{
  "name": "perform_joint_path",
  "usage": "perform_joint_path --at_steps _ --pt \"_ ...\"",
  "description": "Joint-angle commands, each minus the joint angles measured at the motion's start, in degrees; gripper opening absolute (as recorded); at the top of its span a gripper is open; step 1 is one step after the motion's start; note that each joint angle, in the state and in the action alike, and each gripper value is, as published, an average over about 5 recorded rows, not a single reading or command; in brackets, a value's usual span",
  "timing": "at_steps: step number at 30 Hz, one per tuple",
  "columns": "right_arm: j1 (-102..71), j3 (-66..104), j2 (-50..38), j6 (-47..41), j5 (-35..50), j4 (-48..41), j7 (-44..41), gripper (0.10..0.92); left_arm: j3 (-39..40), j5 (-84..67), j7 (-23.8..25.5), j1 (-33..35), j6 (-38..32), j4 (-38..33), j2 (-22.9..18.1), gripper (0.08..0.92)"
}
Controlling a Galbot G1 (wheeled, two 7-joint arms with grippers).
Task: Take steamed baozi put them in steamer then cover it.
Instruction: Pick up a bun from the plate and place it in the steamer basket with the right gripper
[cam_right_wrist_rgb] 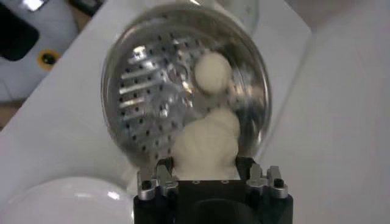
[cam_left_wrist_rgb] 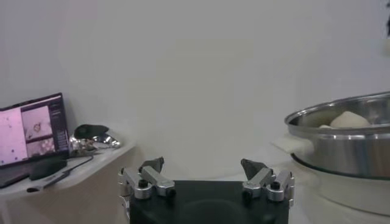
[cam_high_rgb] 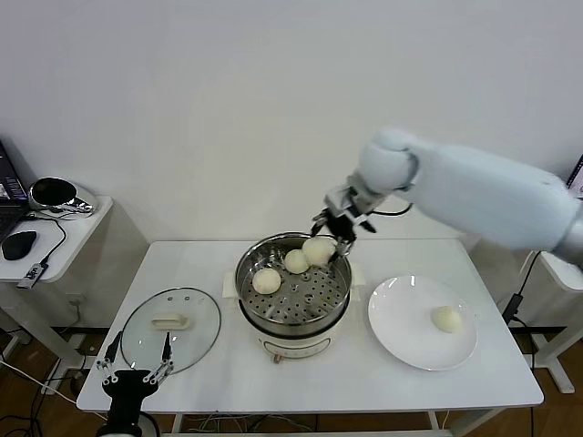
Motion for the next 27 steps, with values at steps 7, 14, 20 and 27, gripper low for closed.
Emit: perform_joint_path --at_steps 7,14,20,27 --pt "-4.3 -5.0 11.6 15.5 -11.5 -2.8 1.2 0.645 -0.1 0.0 -0.1 -0.2 -0.1 0.6 -0.5 0.823" --pt "-6.8 -5.3 11.7 16.3 -12.6 -3.1 1.2 0.645 -0.3 -0.1 -0.3 0.0 -0.3 0.9 -0.6 0.823" --pt "-7.5 -5.5 11.5 16.8 -13.3 -3.0 1.1 0.645 -0.2 -0.2 -0.3 -0.1 -0.4 1.1 -0.6 0.823" --pt "-7.5 -5.5 10.9 17.8 -14.1 -2.8 0.7 0.645 -0.3 -0.3 -0.4 -0.1 -0.5 1.2 -0.5 0.823"
